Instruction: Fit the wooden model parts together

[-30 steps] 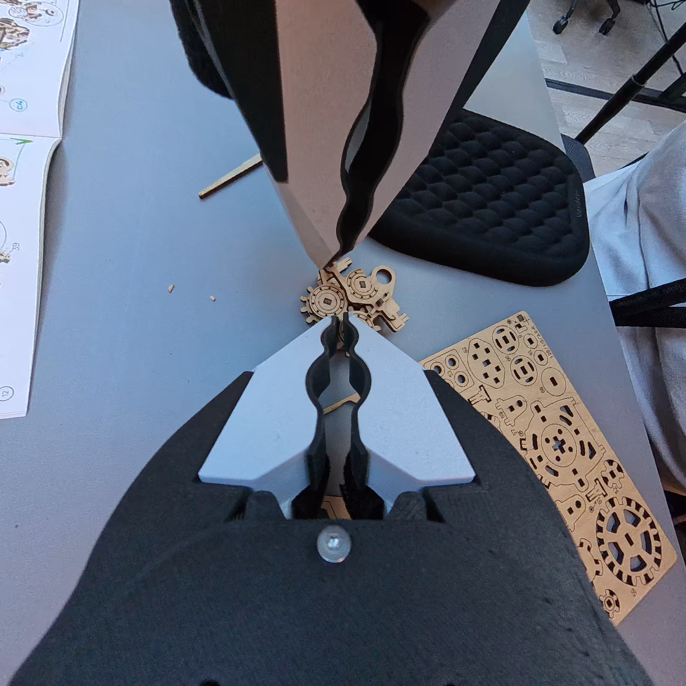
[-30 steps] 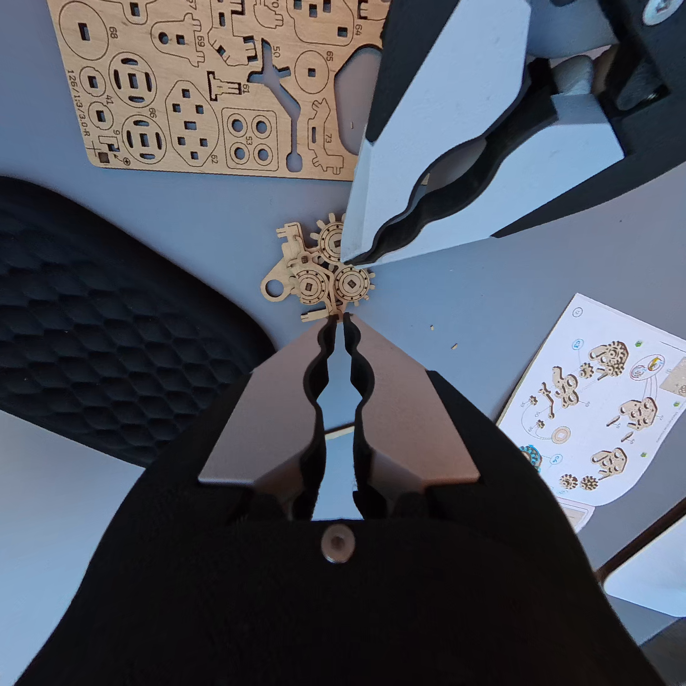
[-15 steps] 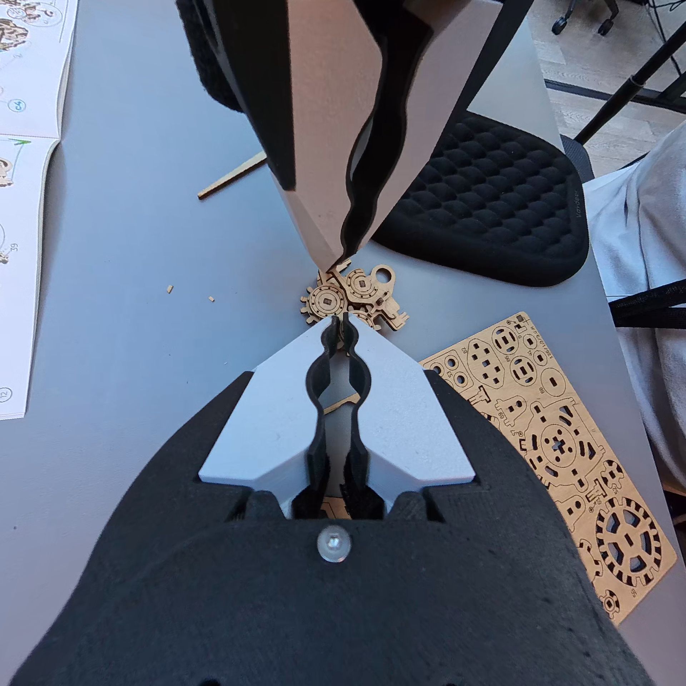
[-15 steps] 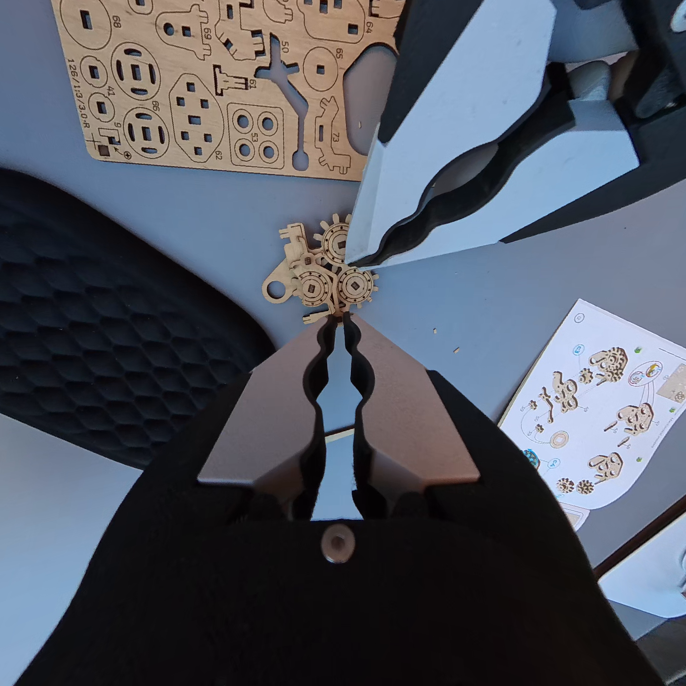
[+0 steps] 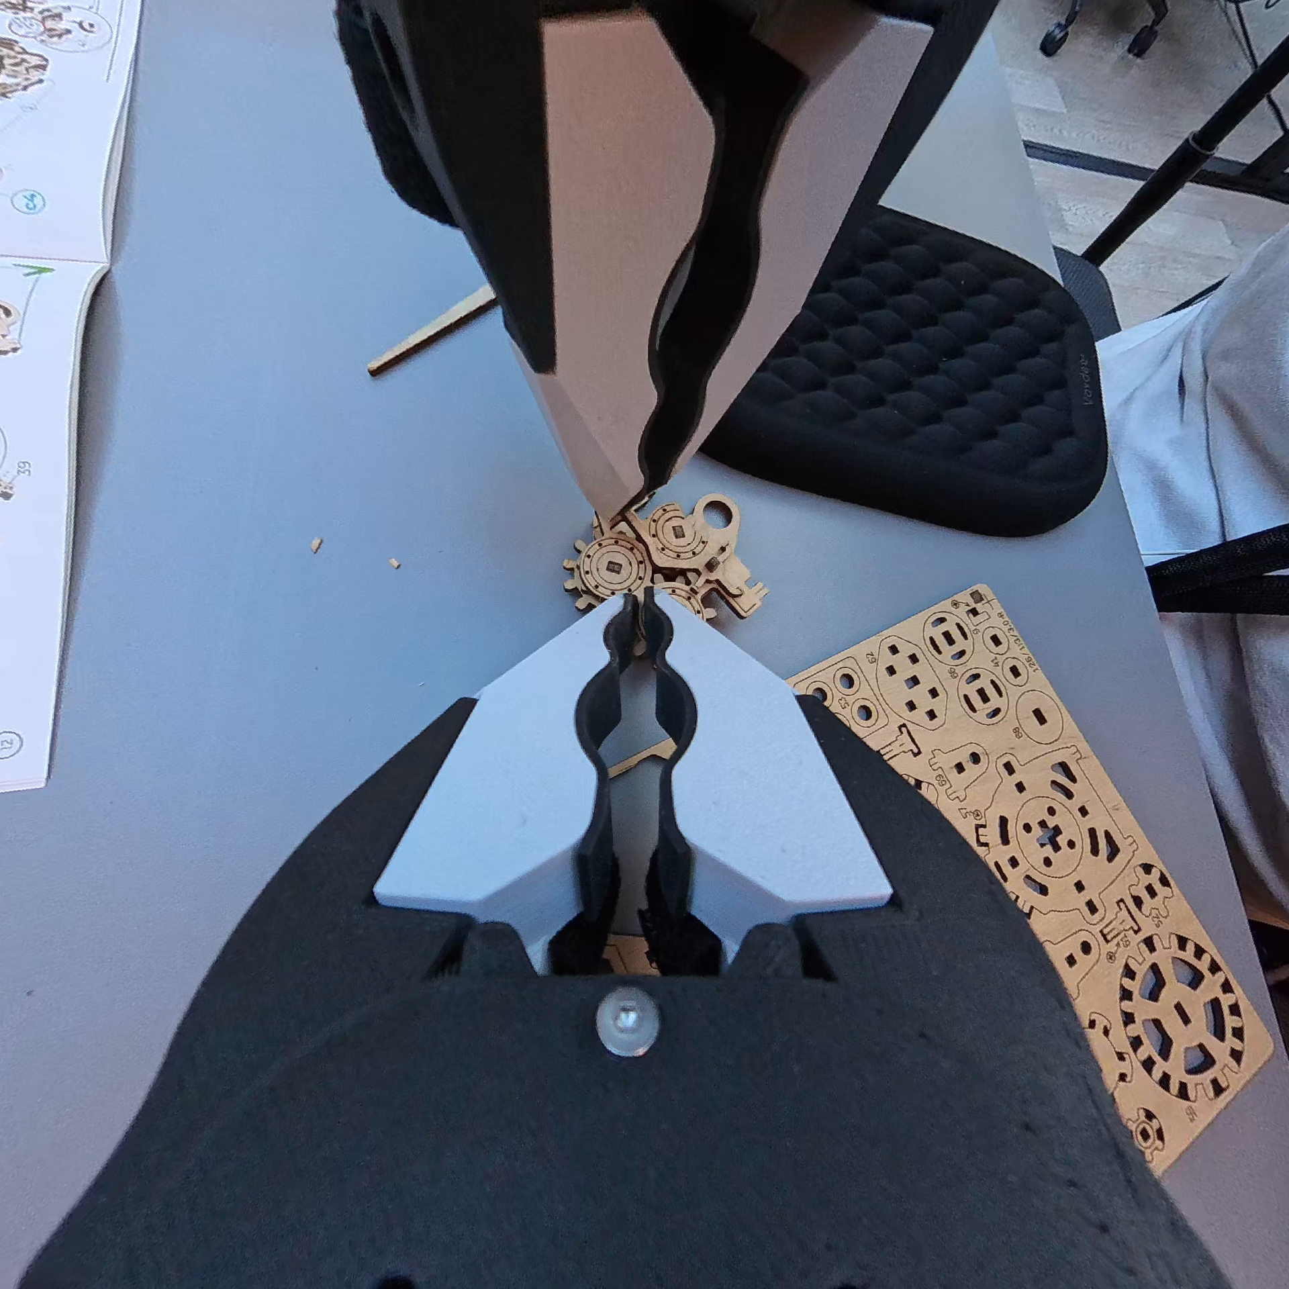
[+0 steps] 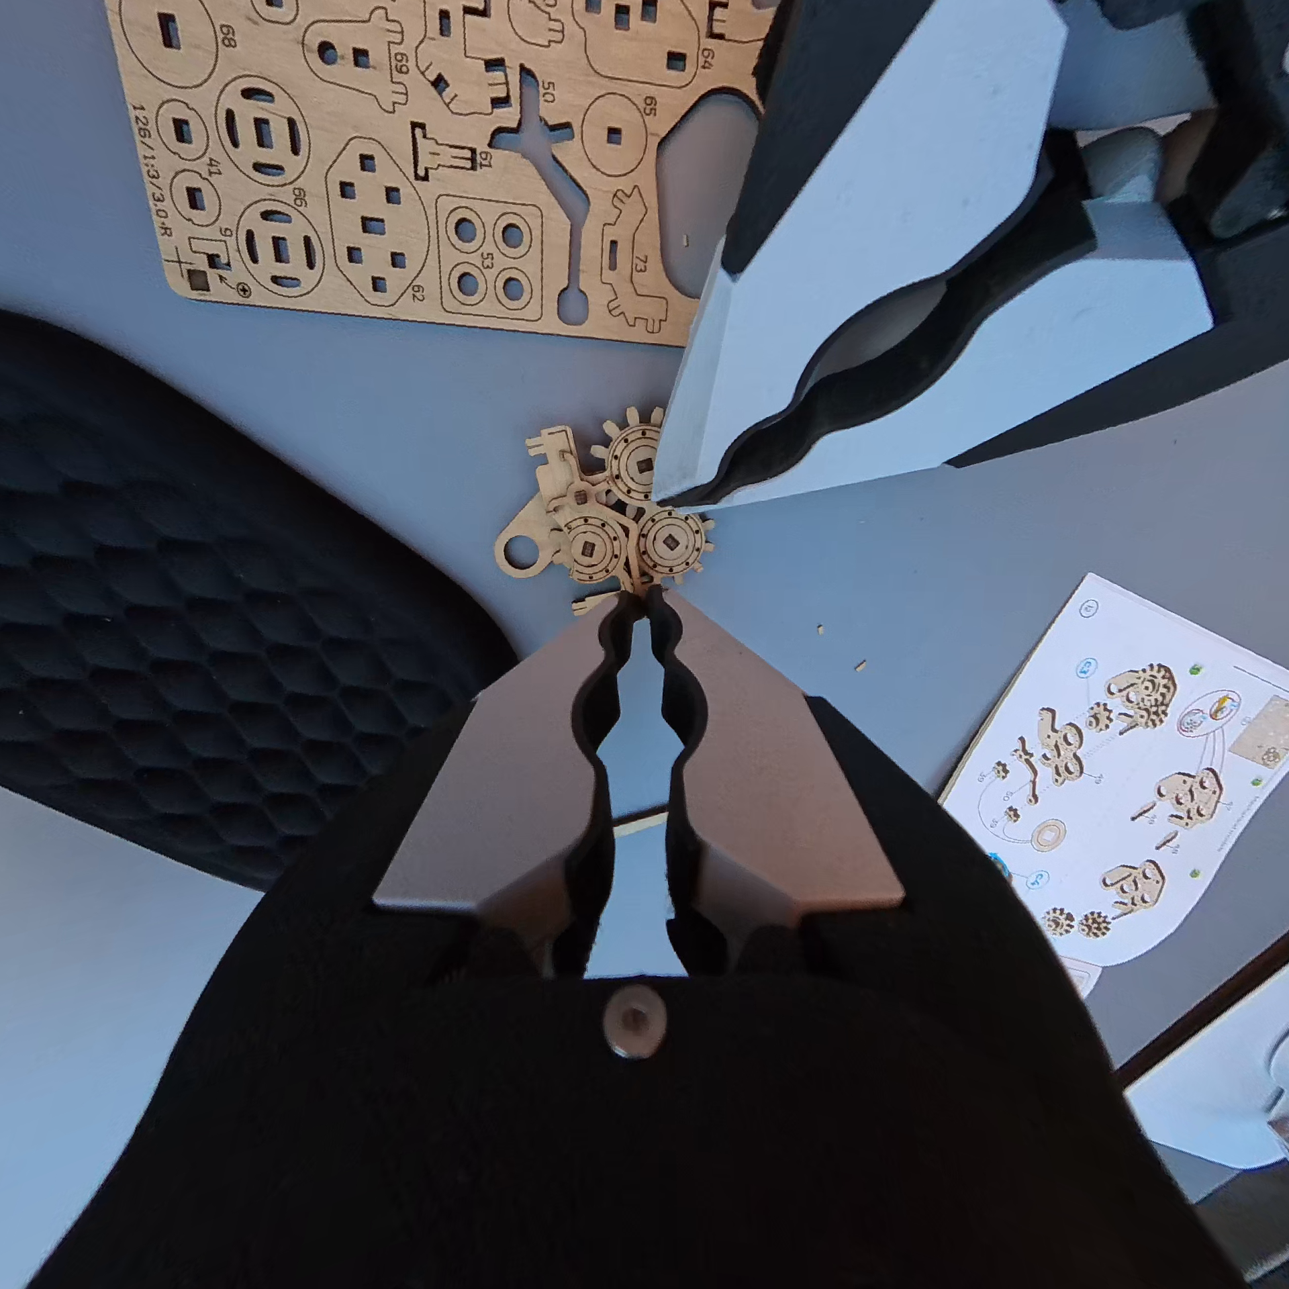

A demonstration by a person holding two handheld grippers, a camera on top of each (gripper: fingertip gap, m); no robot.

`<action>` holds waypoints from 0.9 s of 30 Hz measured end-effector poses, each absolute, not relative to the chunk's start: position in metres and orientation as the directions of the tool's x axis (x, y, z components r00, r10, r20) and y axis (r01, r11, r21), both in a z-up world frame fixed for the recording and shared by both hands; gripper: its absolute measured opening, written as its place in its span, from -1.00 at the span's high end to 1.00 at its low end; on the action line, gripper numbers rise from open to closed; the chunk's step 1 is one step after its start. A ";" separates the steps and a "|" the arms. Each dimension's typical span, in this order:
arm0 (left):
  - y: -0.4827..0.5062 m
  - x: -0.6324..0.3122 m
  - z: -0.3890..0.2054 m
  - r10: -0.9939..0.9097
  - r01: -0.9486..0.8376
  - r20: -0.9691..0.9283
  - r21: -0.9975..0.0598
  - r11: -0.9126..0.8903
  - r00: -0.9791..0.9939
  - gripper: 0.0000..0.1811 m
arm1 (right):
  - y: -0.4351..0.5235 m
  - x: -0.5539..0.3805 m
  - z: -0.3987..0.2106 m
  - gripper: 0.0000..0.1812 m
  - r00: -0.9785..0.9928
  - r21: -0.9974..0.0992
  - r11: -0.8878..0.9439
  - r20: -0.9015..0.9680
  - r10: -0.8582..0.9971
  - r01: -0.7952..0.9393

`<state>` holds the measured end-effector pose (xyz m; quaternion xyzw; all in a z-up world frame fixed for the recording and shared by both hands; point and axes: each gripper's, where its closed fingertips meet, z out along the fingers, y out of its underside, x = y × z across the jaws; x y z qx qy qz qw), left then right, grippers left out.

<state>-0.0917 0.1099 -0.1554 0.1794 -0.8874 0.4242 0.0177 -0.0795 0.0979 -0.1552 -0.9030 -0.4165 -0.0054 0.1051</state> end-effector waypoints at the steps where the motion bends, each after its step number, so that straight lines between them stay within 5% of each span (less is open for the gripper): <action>1: 0.110 -0.092 -0.155 -0.303 -0.332 0.182 -0.746 0.577 -0.936 1.00 | 0.099 -0.079 -0.154 0.95 0.650 -0.190 -0.626 0.112 0.751 0.756; 6: 0.110 -0.092 -0.156 -0.301 -0.337 0.191 -0.747 0.572 -0.934 0.99 | 0.105 -0.083 -0.139 1.00 0.701 -0.302 -0.648 0.115 0.704 0.700; 27: 0.109 -0.093 -0.156 -0.298 -0.336 0.192 -0.746 0.575 -0.935 0.99 | 0.098 -0.074 -0.153 1.00 0.693 -0.167 -0.675 0.097 0.714 0.719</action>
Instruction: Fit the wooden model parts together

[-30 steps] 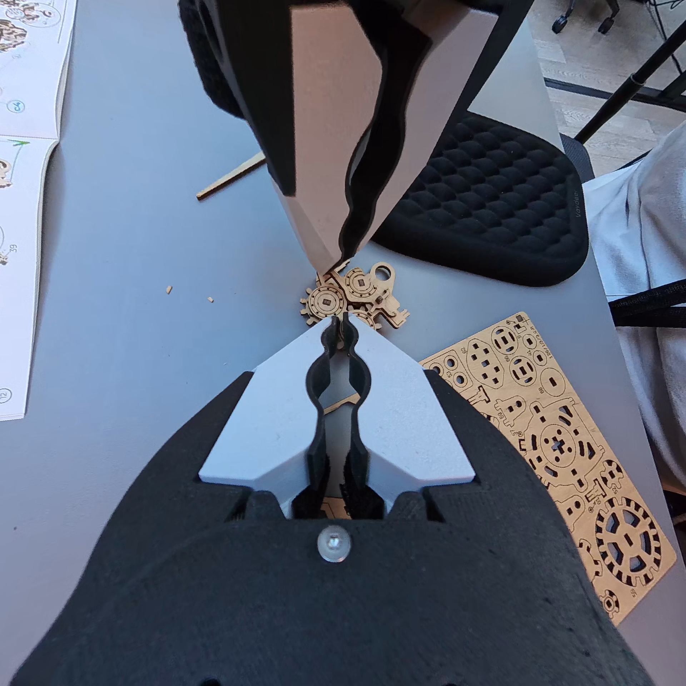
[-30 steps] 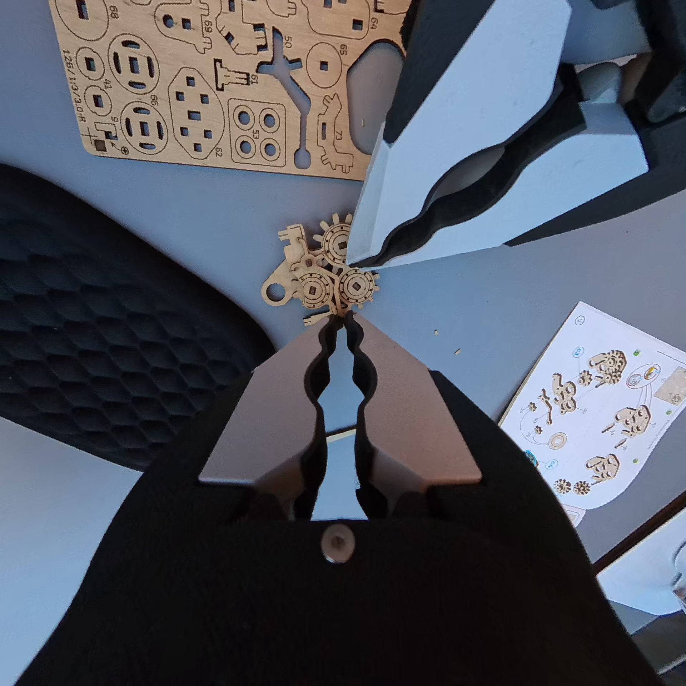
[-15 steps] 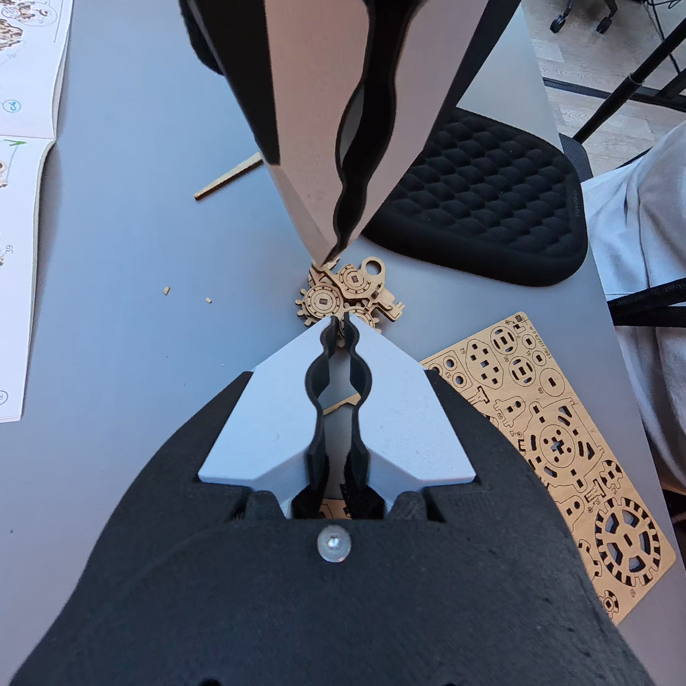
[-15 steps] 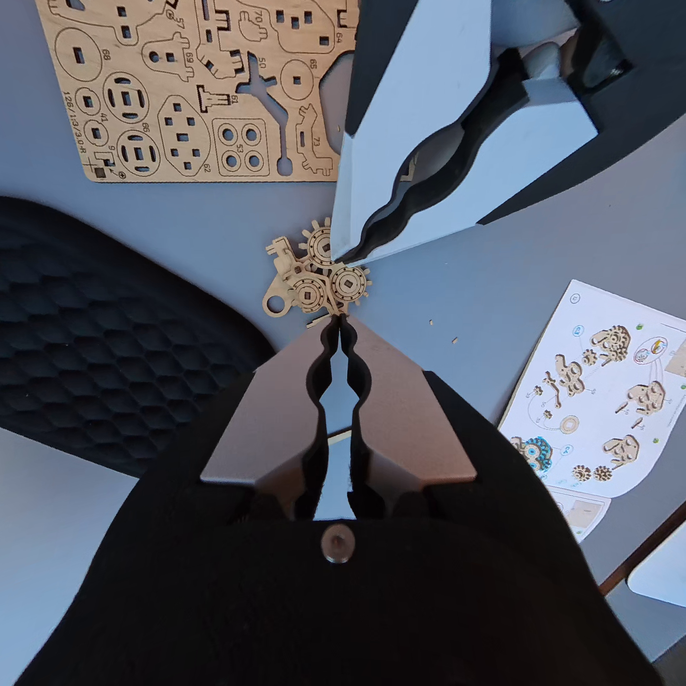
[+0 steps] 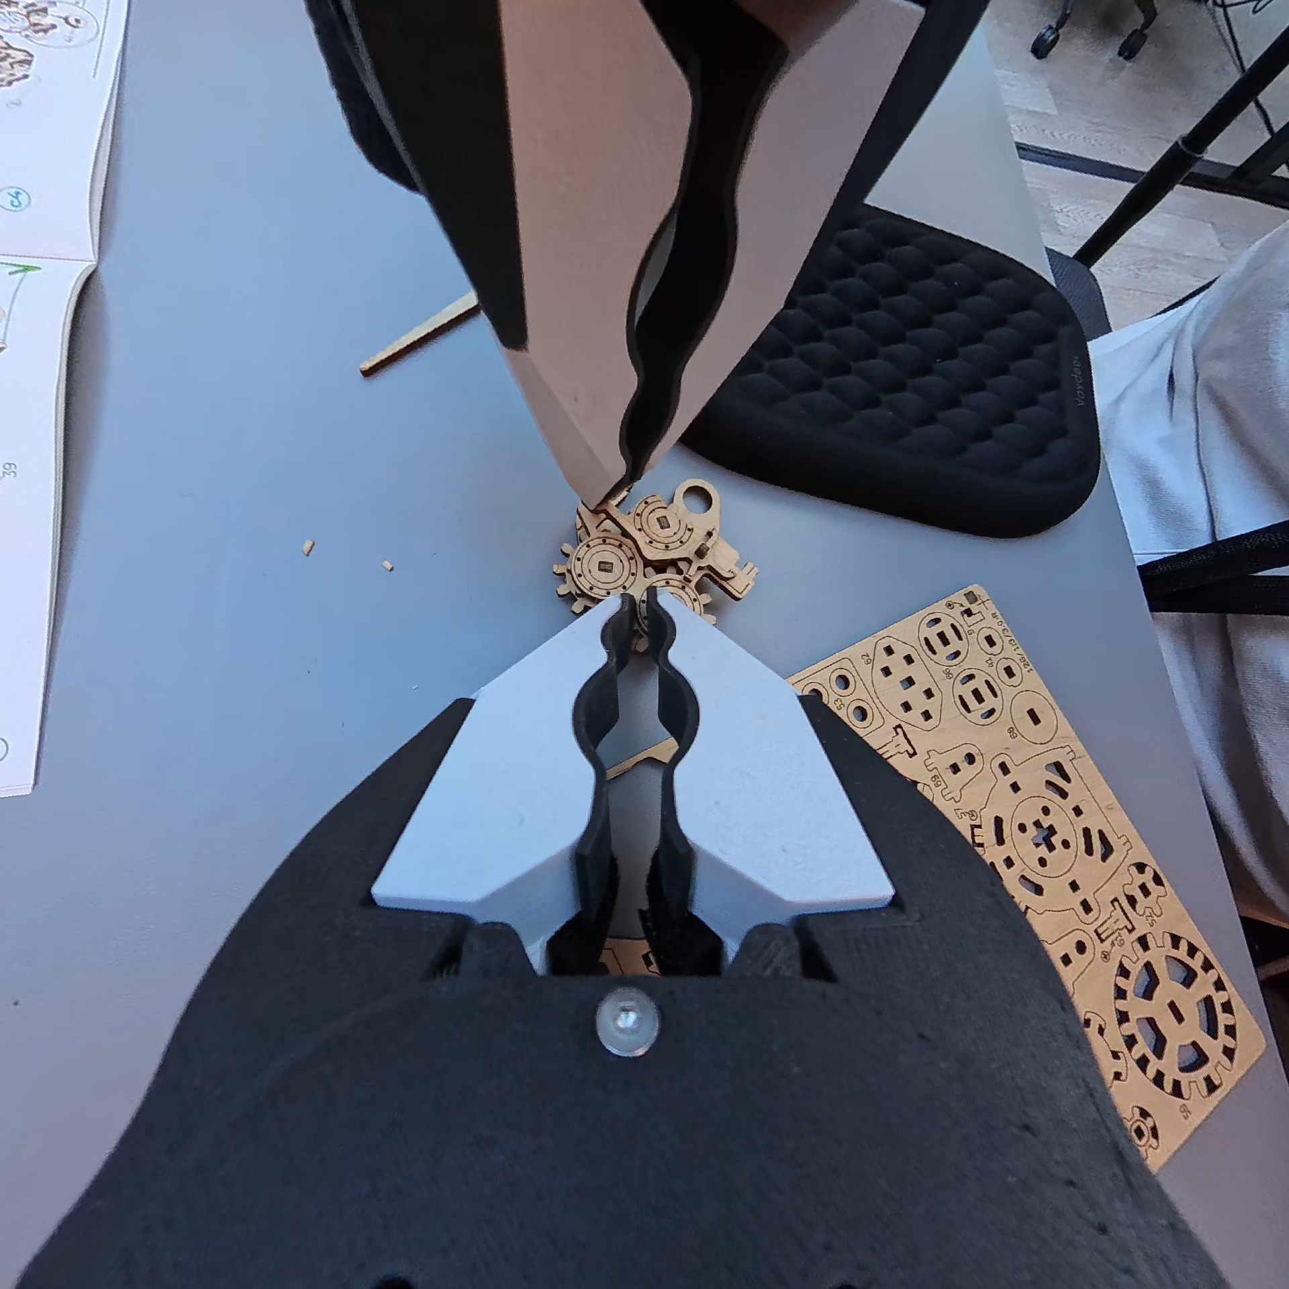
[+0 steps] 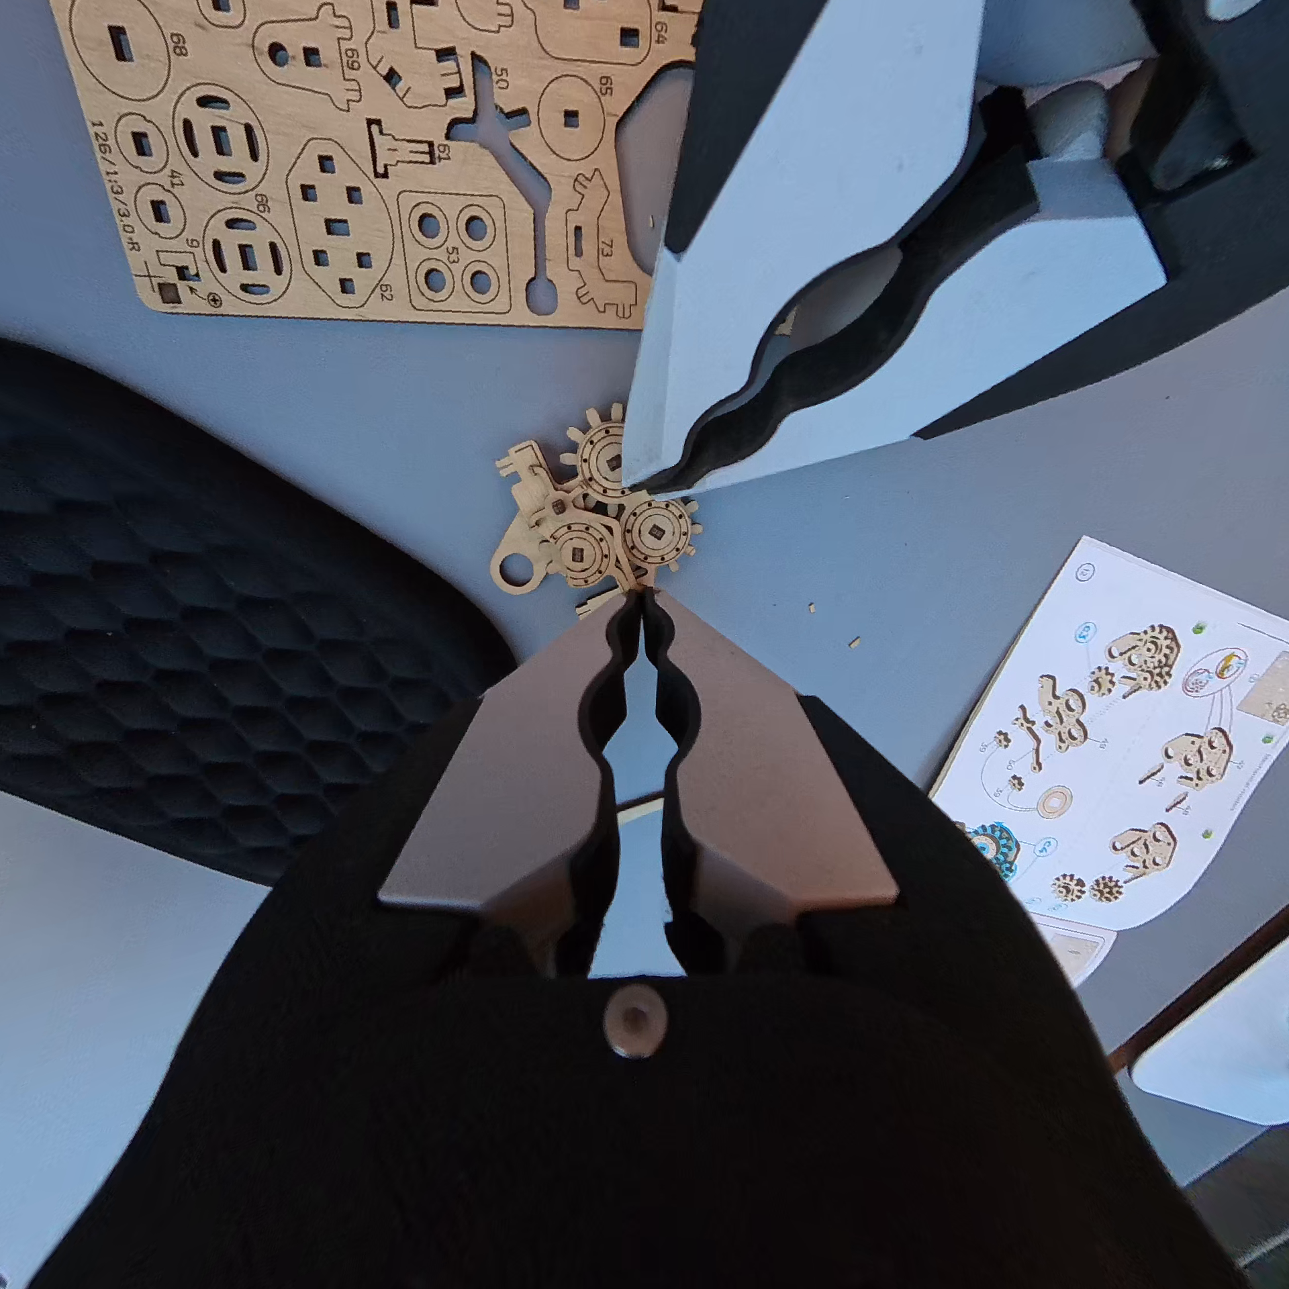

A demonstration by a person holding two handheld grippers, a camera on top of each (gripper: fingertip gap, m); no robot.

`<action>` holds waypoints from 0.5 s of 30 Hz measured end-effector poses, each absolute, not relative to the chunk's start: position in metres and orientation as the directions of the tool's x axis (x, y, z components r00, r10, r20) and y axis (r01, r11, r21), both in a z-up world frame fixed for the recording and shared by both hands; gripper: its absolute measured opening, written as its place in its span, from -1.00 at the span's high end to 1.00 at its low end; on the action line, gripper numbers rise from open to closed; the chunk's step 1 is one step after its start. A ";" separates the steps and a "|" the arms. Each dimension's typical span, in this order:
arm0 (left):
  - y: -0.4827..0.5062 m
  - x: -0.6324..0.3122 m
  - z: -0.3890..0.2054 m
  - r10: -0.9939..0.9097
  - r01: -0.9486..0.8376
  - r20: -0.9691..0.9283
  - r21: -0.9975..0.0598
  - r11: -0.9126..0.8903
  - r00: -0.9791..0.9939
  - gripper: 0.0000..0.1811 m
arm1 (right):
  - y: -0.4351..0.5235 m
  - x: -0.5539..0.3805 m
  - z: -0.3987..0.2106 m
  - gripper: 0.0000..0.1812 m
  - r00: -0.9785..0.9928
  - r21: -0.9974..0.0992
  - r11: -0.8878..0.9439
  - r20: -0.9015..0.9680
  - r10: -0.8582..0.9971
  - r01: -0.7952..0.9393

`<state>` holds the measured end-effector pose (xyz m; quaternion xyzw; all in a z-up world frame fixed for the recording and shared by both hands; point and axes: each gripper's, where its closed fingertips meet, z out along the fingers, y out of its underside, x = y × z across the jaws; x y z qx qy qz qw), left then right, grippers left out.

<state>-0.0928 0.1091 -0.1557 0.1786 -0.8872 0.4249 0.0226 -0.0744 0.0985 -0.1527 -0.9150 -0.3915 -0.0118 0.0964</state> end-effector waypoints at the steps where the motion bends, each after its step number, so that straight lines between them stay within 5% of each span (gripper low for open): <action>1: 0.109 -0.093 -0.156 -0.297 -0.337 0.194 -0.745 0.575 -0.935 0.99 | 0.099 -0.074 -0.153 1.00 0.694 -0.165 -0.676 0.099 0.714 0.718; 15: 0.107 -0.095 -0.156 -0.291 -0.341 0.203 -0.743 0.575 -0.935 0.99 | 0.098 -0.074 -0.153 1.00 0.720 -0.181 -0.698 0.112 0.685 0.693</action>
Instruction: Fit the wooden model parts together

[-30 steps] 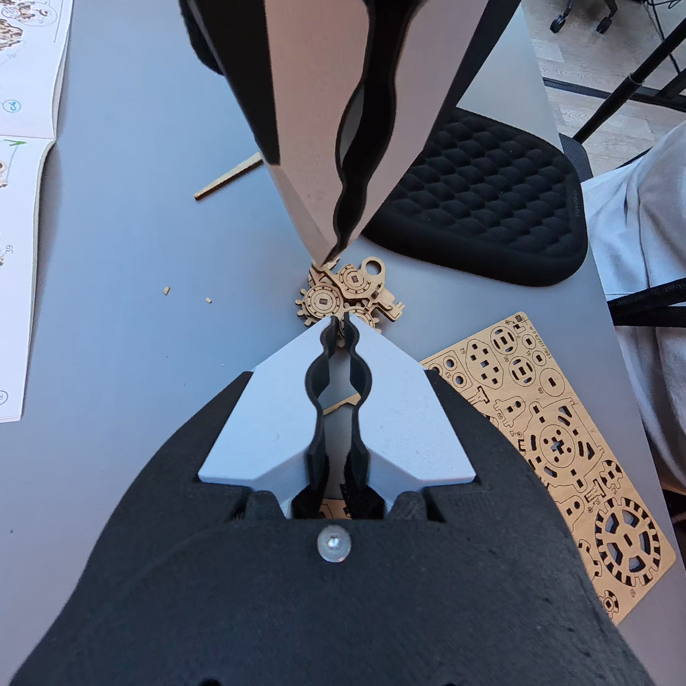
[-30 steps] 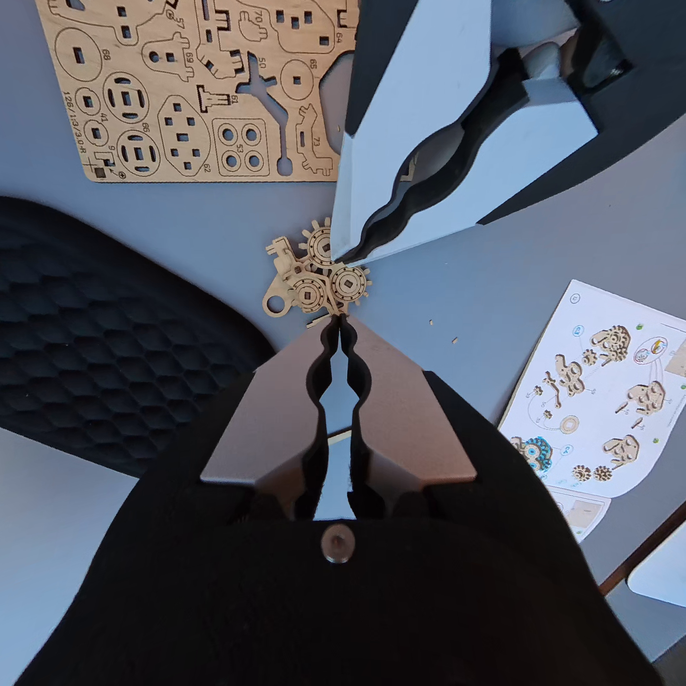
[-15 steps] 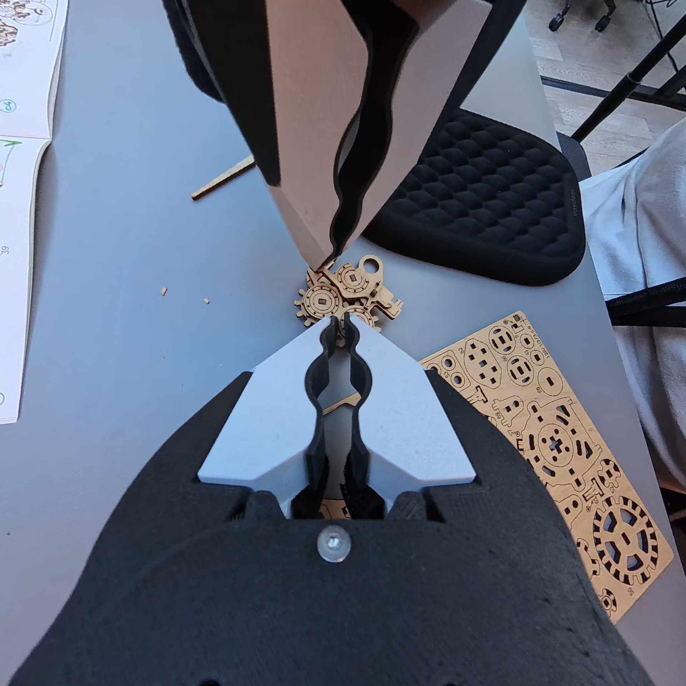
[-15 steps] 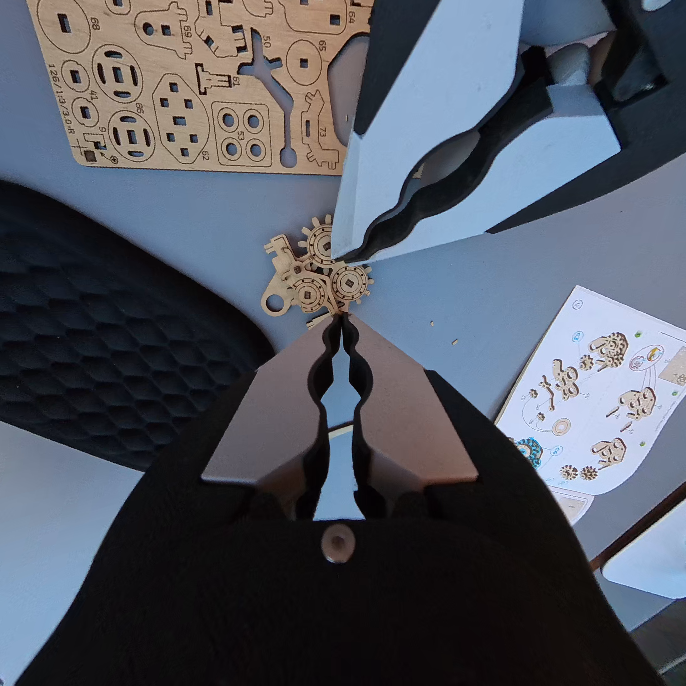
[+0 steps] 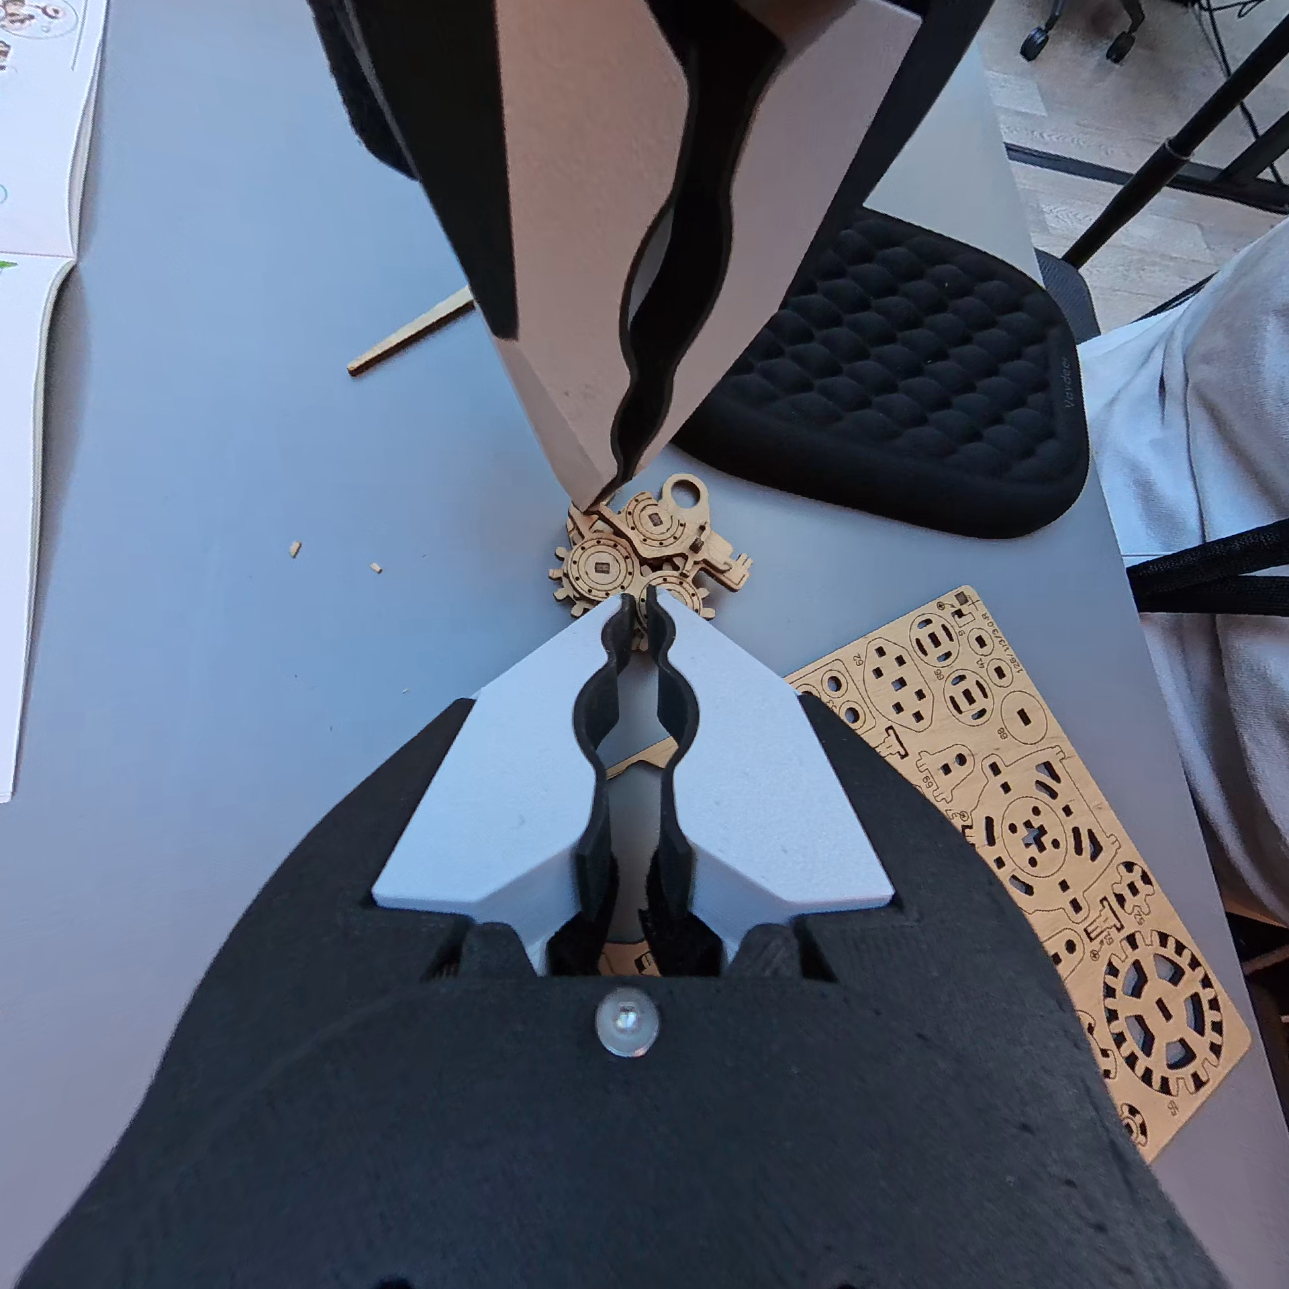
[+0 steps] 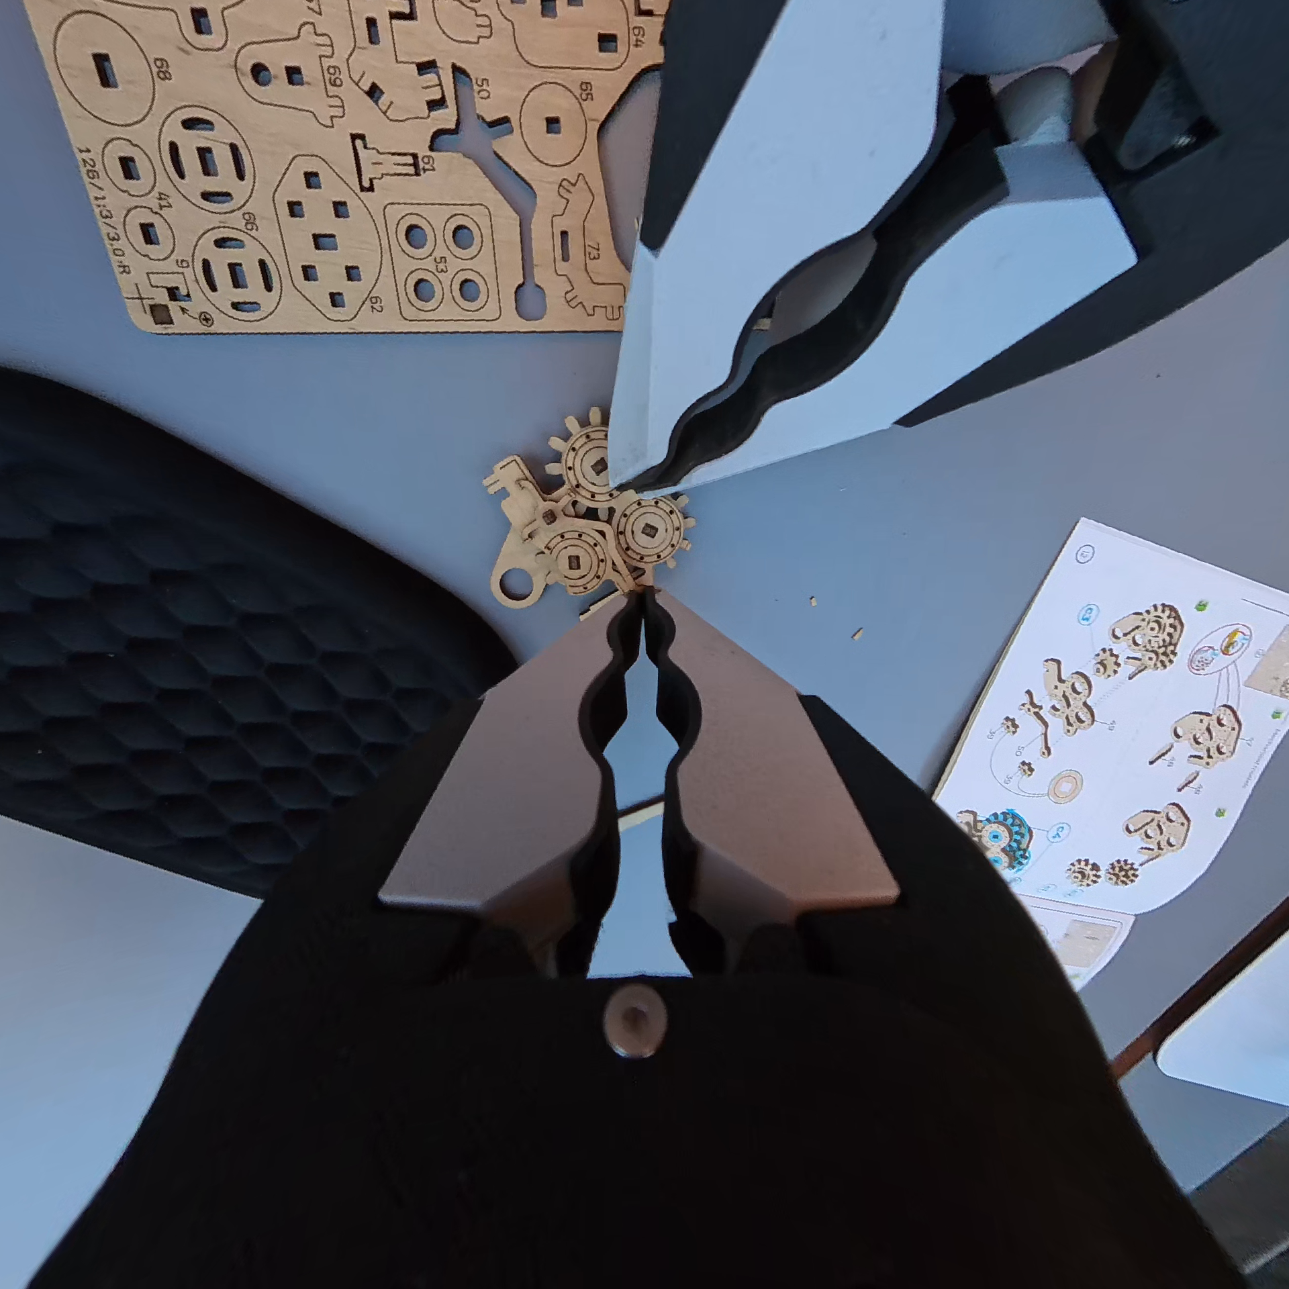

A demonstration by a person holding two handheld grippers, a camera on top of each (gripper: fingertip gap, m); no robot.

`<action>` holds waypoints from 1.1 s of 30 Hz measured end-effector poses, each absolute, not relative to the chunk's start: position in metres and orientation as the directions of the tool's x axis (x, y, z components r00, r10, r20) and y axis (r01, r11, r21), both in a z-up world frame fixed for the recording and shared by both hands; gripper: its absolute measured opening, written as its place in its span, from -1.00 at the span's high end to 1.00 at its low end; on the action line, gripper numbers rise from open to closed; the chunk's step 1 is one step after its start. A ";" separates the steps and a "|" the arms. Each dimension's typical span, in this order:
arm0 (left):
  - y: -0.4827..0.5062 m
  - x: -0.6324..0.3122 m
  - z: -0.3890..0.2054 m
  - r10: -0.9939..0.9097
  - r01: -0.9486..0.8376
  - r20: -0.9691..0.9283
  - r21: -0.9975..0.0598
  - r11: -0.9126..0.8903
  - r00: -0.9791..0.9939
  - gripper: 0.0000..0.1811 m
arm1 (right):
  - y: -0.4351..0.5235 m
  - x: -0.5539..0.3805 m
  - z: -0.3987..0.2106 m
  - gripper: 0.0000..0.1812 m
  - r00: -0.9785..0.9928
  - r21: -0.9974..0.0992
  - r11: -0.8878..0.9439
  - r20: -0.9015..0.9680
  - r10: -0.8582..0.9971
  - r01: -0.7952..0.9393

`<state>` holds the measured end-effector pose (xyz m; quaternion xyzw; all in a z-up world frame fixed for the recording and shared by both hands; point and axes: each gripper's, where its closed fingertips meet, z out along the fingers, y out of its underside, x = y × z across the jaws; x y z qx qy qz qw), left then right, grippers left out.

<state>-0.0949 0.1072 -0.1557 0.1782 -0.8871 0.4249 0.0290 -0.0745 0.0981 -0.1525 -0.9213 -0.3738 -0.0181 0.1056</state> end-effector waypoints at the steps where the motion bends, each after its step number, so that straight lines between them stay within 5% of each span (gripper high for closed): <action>1: 0.107 -0.095 -0.156 -0.290 -0.342 0.206 -0.744 0.574 -0.935 0.99 | 0.098 -0.074 -0.153 1.00 0.717 -0.171 -0.697 0.110 0.689 0.696; 33: 0.107 -0.095 -0.156 -0.289 -0.348 0.215 -0.746 0.568 -0.933 1.00 | 0.099 -0.076 -0.154 1.00 0.702 -0.149 -0.691 0.044 0.710 0.708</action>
